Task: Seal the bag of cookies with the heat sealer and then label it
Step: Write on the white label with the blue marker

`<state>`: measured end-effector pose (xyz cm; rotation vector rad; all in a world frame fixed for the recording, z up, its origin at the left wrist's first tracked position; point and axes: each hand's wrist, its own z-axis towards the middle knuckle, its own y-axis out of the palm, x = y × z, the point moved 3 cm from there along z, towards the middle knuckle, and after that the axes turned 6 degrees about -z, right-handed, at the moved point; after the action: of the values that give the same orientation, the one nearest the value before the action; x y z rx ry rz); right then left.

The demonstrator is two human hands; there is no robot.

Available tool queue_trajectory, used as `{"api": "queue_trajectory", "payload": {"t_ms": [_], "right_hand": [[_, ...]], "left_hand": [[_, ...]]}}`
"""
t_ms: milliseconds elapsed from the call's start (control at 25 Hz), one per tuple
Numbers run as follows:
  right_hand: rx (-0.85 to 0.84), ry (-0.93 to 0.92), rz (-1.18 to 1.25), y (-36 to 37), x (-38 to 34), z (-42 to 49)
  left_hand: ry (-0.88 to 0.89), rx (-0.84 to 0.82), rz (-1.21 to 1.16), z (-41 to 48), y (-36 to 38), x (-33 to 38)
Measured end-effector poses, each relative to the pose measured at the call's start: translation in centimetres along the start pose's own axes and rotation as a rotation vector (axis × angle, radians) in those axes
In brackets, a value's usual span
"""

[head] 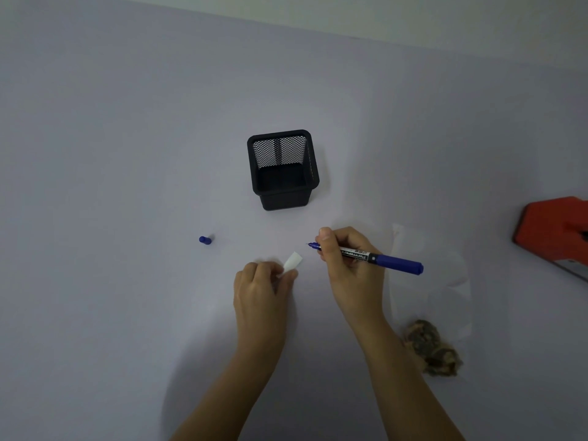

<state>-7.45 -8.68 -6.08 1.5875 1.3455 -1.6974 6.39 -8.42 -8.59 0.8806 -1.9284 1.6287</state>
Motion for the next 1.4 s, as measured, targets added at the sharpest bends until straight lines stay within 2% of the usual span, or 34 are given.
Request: {"api": "queue_trajectory", "payload": {"t_ms": [200,480,600,840,1080,1160,1240,1400], "right_hand": [[-0.003,0.000,0.009,0.0,0.0,0.2],[-0.015,-0.008,0.005,0.1,0.1,0.3],[-0.019,-0.005,0.016,0.4,0.1,0.5],[-0.018,-0.013,0.023,0.6,0.4,0.5],[-0.008,-0.019,0.025,0.5,1.0,0.5],[-0.013,-0.029,0.043,0.9,1.0,0.5],[-0.035,-0.053,0.050,1.8,1.0,0.5],[-0.065,-0.083,0.035,3.9,1.9,0.6]], "left_hand": [[0.180,-0.031,0.139,0.2,-0.3,0.9],[0.186,-0.191,0.045,2.2,-1.6,1.0],[0.173,-0.193,0.023,3.1,-2.0,0.4],[0.532,-0.221,0.168,2.4,-1.8,-0.8],[0.736,-0.207,0.201,2.3,-2.7,-1.1],[0.717,-0.198,0.144,2.4,-2.7,-1.0],[0.618,-0.185,0.068,3.1,-2.8,-0.9],[0.510,-0.107,0.055,3.4,-3.3,-1.9]]}}
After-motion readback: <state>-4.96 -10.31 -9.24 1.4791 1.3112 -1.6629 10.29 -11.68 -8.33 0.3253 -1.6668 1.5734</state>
